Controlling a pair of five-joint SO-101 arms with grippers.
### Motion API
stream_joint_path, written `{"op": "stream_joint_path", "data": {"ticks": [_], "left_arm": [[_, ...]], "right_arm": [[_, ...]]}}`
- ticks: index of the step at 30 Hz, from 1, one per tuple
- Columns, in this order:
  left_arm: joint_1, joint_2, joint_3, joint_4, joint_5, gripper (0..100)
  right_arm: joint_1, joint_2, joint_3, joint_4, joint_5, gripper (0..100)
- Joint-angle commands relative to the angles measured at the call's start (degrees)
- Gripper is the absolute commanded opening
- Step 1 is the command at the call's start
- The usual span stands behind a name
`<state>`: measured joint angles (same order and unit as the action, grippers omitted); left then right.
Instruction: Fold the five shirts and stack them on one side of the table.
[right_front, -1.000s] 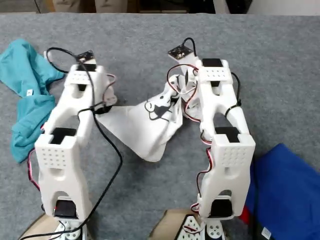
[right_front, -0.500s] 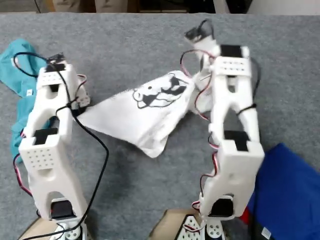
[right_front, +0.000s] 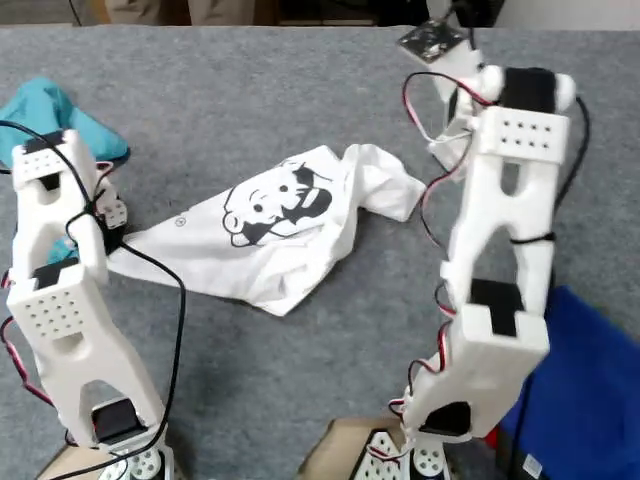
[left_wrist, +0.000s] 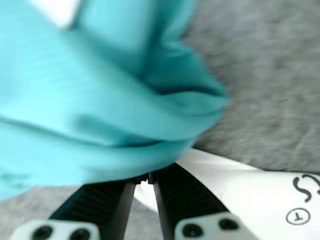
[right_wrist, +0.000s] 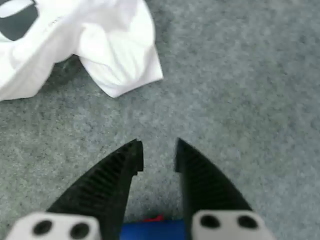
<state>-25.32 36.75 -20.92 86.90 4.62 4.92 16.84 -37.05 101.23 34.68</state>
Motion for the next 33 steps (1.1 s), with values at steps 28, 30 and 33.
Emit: {"op": "stream_joint_path", "data": {"ticks": [28,30,33], "left_arm": [[23.8,-11.6,17.5,-25.4,0.8,2],[24.6,-11.6,19.1,-25.8,1.8,2],[25.7,-11.6,22.6,-28.8,1.6,2]], "right_arm": [[-18.6,17.6,10.7,-10.4,-47.9,2.3],[-15.9,19.6,5.8,-6.0,-46.7,0.9],[-12.1,21.1,1.4,-0.5,-42.1,0.6]]}}
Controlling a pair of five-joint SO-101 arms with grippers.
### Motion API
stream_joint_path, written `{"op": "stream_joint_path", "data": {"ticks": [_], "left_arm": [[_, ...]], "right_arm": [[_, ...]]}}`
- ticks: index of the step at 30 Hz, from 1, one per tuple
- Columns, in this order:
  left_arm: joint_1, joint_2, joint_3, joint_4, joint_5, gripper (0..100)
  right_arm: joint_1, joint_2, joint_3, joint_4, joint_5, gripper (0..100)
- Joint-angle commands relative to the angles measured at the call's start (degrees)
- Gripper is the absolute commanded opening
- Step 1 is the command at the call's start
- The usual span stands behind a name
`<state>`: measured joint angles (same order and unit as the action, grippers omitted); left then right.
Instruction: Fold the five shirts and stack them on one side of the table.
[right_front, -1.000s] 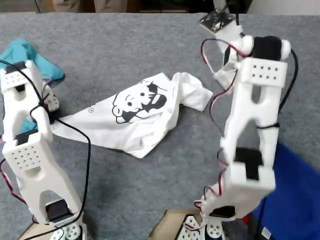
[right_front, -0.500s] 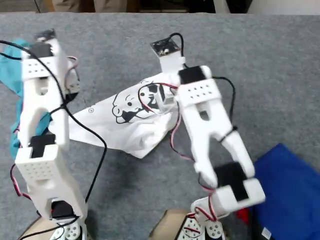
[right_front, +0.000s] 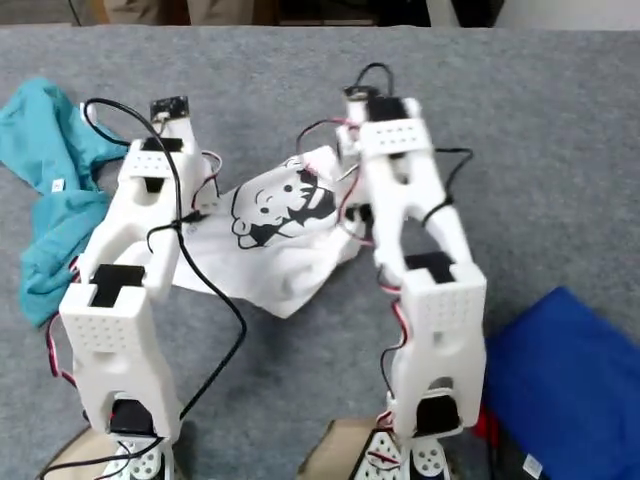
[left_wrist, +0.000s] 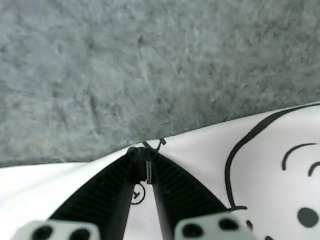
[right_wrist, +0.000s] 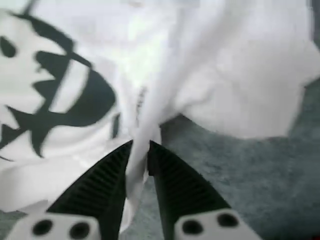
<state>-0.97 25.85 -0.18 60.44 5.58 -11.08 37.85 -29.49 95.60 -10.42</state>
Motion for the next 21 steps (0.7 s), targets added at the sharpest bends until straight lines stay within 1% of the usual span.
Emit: {"op": "stream_joint_path", "data": {"ticks": [1,4,6,10,13,18,21], "left_arm": [[1.5,-0.7,2.7,-3.3,0.6,2],[1.5,-0.9,3.3,-2.7,0.6,2],[1.3,-1.1,3.6,-1.6,0.5,2],[1.1,-1.4,3.6,2.3,0.4,2],[1.2,-1.5,3.1,6.8,0.3,2],[3.3,-2.7,5.6,12.7,-3.8,2],[3.5,-3.8,9.3,13.9,-7.9,2]], "right_arm": [[5.2,0.1,-7.0,6.3,4.0,0.6],[9.4,-1.1,-6.7,6.8,7.6,0.6],[11.9,-3.3,-3.9,6.8,10.5,0.6],[16.7,-10.8,7.6,6.7,16.4,0.6],[21.1,-17.7,17.2,6.5,20.7,0.6],[29.5,-29.1,29.9,6.4,30.3,0.6],[34.5,-34.2,35.5,6.4,36.3,0.6]]}}
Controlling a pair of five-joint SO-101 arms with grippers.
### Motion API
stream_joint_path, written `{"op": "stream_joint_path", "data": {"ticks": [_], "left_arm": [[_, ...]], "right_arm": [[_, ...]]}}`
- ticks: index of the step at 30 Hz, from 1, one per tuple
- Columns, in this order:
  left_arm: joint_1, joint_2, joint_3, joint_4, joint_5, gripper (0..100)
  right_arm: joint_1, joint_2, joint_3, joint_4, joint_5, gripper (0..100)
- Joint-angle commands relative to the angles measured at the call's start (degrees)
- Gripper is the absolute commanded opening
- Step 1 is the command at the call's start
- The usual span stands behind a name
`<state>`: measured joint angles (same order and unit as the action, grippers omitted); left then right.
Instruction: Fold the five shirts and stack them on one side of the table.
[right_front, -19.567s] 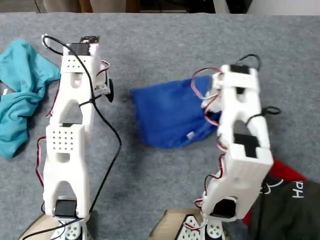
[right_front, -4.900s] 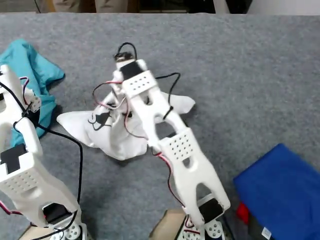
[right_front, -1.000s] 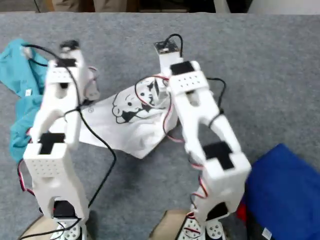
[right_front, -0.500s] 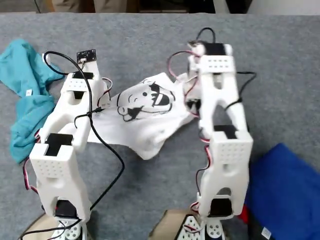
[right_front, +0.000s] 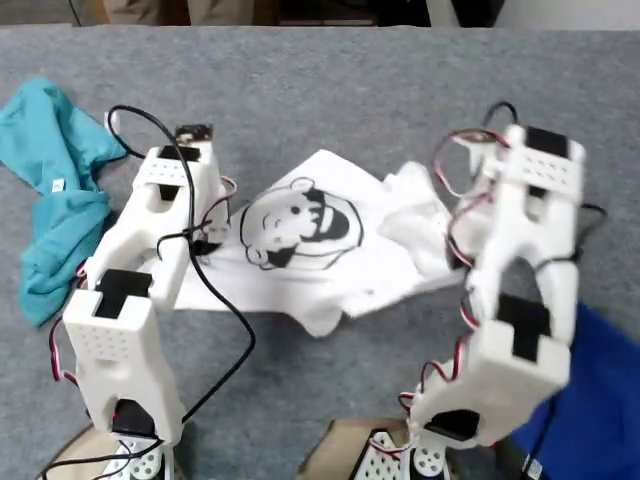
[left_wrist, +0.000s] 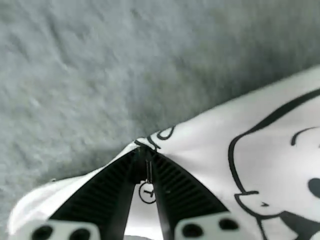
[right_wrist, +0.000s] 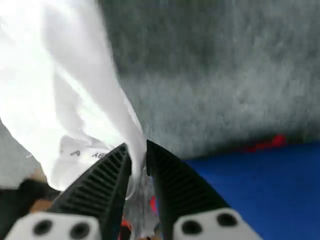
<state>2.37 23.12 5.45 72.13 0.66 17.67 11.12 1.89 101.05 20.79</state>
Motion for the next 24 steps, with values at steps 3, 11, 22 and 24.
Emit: {"op": "stream_joint_path", "data": {"ticks": [3,11,22,24], "left_arm": [[-0.3,-3.4,8.4,2.4,-5.1,2],[0.1,-18.2,24.1,2.3,-10.0,2],[0.4,-44.7,41.1,2.9,-12.3,2],[0.4,-49.0,41.8,4.7,-12.3,2]], "right_arm": [[10.1,-10.9,7.7,1.0,9.7,0.6],[23.1,-18.1,6.4,1.0,19.1,0.9],[15.7,-25.5,4.0,-0.6,20.9,0.9],[8.9,-24.0,2.8,-1.5,16.5,2.7]]}}
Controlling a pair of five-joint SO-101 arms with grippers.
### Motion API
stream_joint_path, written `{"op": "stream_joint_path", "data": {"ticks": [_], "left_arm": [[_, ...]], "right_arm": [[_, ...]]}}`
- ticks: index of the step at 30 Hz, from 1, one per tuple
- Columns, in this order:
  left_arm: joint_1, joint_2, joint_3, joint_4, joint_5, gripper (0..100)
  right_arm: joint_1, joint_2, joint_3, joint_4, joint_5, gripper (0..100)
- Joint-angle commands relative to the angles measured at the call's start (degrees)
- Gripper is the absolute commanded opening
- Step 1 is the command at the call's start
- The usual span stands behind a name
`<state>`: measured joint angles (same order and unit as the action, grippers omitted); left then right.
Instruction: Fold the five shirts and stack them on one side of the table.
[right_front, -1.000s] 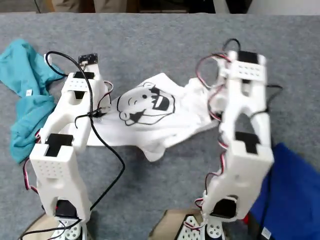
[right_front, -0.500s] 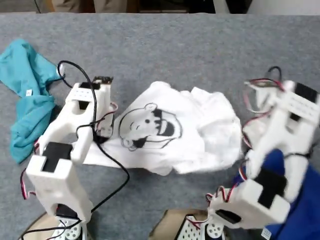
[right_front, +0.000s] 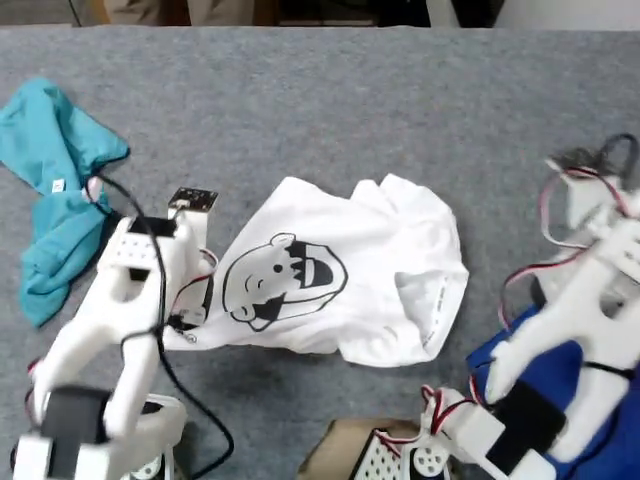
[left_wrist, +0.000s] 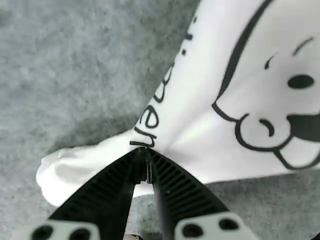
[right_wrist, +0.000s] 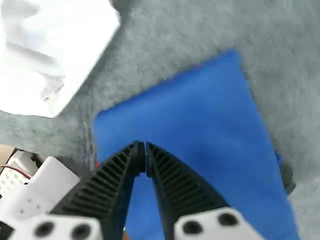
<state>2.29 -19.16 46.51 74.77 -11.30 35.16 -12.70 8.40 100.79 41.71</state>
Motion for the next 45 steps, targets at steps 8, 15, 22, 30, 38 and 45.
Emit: {"op": "stream_joint_path", "data": {"ticks": [8,15,22,30,38,45], "left_arm": [[0.1,-19.0,-2.7,6.7,0.1,2],[0.1,-20.8,-2.8,6.6,2.1,2],[-0.1,-21.2,1.6,6.4,2.5,2],[-0.1,-20.8,2.1,5.9,2.5,2],[-0.1,-20.7,2.5,5.6,2.5,2],[-0.1,-20.7,4.0,4.4,2.5,2]], "right_arm": [[-33.8,17.7,-24.6,-7.0,-18.7,20.7],[-40.1,45.5,-50.7,-7.3,-16.4,19.4],[-39.6,71.7,-79.2,0.8,-13.0,19.5],[-38.0,82.6,-90.7,1.5,-12.7,19.5],[-38.0,87.3,-90.9,1.4,-12.6,19.2],[-38.0,87.4,-91.2,1.2,-12.6,7.5]]}}
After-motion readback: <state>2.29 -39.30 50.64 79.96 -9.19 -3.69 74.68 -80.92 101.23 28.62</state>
